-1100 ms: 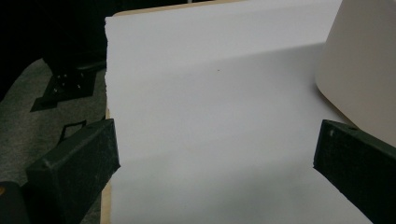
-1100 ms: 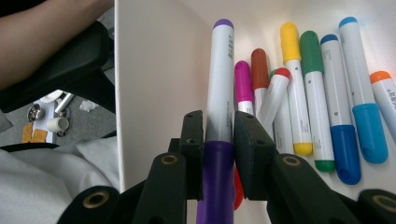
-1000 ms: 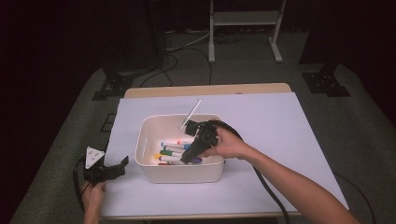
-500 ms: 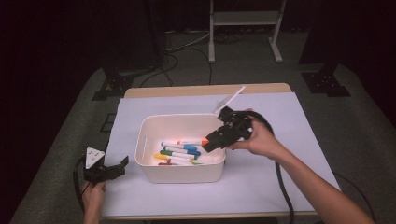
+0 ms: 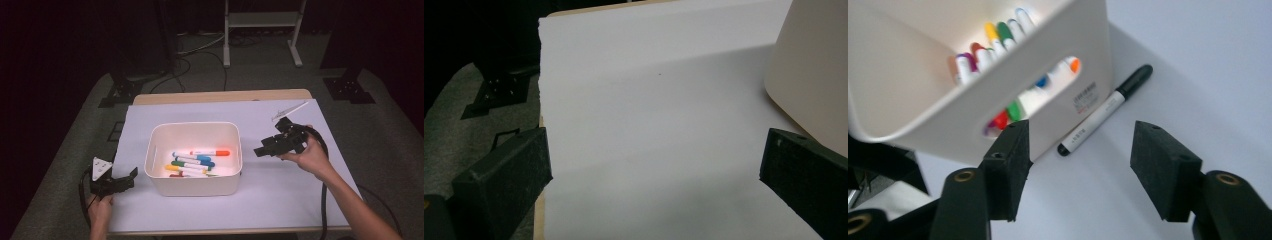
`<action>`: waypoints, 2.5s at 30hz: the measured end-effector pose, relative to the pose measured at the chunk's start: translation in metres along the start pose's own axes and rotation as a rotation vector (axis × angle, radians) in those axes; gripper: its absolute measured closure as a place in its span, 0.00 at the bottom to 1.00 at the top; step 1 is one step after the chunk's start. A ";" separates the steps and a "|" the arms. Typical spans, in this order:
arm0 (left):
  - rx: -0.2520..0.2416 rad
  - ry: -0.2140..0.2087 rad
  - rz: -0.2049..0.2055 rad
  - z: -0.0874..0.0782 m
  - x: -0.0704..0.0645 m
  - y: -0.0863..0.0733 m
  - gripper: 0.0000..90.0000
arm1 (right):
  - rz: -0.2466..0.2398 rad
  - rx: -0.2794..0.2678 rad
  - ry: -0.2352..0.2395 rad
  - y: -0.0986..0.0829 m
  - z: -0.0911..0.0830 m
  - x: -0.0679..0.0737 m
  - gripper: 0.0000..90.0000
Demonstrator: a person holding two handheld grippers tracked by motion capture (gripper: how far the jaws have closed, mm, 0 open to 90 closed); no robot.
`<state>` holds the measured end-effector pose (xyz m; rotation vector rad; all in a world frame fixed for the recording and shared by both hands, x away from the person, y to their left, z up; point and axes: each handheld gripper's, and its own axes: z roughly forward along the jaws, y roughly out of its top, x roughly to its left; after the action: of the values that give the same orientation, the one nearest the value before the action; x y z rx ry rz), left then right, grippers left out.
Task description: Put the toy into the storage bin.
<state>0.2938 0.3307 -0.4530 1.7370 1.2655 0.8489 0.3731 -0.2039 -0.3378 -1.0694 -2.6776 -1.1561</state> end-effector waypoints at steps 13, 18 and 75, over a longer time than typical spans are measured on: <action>-0.001 -0.005 -0.006 0.000 0.001 0.000 0.00 | 0.074 0.046 -0.073 -0.026 0.087 -0.012 0.42; -0.001 -0.007 -0.010 0.000 0.001 0.000 0.00 | 0.105 0.014 -0.109 -0.028 0.103 -0.014 0.43; -0.004 -0.014 -0.004 -0.001 0.001 0.000 0.00 | 0.119 0.096 -0.401 -0.005 0.124 -0.028 0.39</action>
<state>0.2937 0.3317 -0.4526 1.7338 1.2574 0.8350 0.4194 -0.1417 -0.4384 -1.5633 -2.8637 -0.8595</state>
